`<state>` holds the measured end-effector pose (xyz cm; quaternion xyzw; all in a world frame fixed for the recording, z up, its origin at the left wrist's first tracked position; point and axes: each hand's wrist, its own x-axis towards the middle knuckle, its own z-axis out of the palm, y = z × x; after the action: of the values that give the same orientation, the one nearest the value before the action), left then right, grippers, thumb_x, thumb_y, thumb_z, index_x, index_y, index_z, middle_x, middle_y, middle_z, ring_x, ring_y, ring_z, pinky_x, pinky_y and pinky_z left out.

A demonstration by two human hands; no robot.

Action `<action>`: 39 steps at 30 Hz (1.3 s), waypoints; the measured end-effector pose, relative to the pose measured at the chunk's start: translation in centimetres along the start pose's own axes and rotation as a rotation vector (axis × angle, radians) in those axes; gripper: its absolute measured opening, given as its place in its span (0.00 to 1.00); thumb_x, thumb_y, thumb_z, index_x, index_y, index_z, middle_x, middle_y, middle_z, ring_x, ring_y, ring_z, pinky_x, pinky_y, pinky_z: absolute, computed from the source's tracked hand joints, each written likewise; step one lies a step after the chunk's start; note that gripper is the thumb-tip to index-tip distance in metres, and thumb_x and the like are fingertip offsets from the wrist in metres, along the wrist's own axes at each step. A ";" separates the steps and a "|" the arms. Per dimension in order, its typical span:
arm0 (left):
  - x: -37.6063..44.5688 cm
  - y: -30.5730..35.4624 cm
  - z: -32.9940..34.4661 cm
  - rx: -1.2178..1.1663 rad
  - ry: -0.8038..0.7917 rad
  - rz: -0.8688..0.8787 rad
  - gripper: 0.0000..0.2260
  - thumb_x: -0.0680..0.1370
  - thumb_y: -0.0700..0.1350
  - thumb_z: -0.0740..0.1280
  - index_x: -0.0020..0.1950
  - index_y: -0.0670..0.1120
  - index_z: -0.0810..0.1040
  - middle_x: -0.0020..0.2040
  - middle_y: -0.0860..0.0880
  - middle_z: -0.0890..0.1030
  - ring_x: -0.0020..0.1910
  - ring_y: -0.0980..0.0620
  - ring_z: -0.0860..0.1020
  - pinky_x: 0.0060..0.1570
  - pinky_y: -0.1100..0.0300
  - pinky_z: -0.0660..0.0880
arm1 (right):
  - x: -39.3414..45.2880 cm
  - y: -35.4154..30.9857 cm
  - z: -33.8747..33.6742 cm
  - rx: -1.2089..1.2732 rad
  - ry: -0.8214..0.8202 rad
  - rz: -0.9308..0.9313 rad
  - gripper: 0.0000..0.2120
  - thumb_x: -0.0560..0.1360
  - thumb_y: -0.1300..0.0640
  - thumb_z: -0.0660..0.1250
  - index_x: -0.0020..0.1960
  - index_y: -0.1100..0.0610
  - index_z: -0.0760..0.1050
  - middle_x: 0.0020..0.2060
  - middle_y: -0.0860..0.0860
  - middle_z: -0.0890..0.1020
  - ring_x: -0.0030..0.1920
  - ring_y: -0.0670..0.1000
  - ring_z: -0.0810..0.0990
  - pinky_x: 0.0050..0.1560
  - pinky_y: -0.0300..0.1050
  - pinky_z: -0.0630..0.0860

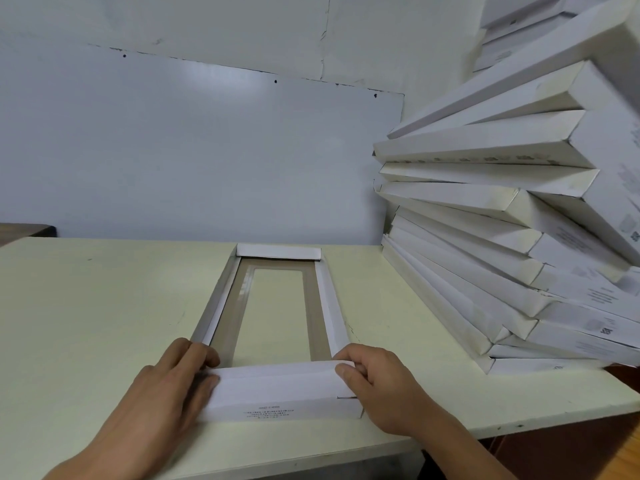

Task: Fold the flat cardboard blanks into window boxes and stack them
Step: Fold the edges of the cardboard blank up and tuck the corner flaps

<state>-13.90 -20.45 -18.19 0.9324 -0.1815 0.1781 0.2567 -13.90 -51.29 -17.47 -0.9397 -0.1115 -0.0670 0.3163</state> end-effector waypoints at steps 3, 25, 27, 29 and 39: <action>0.0 0.0 0.3 0.015 0.001 -0.013 0.05 0.80 0.48 0.63 0.49 0.59 0.70 0.48 0.61 0.71 0.38 0.54 0.76 0.41 0.57 0.71 | 0.1 -0.2 -0.1 0.094 -0.026 0.017 0.10 0.81 0.51 0.59 0.53 0.47 0.79 0.35 0.52 0.78 0.39 0.46 0.75 0.43 0.40 0.71; 0.0 -0.6 1.5 0.085 0.184 0.186 0.21 0.79 0.66 0.50 0.38 0.54 0.71 0.45 0.57 0.70 0.39 0.58 0.70 0.39 0.54 0.71 | -0.1 -1.2 2.3 -0.228 0.177 -0.002 0.13 0.83 0.51 0.53 0.56 0.44 0.77 0.46 0.40 0.78 0.51 0.44 0.70 0.58 0.40 0.61; -0.2 -0.9 1.6 0.105 0.196 0.230 0.20 0.79 0.67 0.52 0.39 0.56 0.72 0.46 0.59 0.70 0.43 0.60 0.70 0.46 0.55 0.66 | -0.1 -1.2 2.3 -0.226 0.178 0.004 0.13 0.83 0.51 0.53 0.55 0.45 0.77 0.47 0.41 0.79 0.51 0.44 0.70 0.58 0.40 0.61; -0.3 -1.0 1.6 0.113 0.212 0.269 0.20 0.78 0.67 0.54 0.40 0.56 0.74 0.47 0.59 0.71 0.43 0.61 0.70 0.49 0.57 0.63 | -0.1 -1.1 2.3 -0.220 0.182 0.015 0.12 0.83 0.50 0.54 0.55 0.44 0.77 0.47 0.41 0.79 0.51 0.45 0.70 0.57 0.40 0.62; -0.3 -2.0 2.2 0.093 0.219 0.374 0.18 0.80 0.62 0.55 0.44 0.56 0.81 0.45 0.58 0.72 0.43 0.61 0.69 0.51 0.59 0.65 | -0.5 -0.7 2.8 -0.139 0.222 0.033 0.11 0.82 0.48 0.56 0.59 0.42 0.74 0.47 0.37 0.74 0.49 0.43 0.69 0.53 0.38 0.64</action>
<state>-12.78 -19.92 -20.92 0.8685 -0.3140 0.3309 0.1940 -14.46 -49.16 -19.34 -0.9478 -0.0556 -0.1730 0.2620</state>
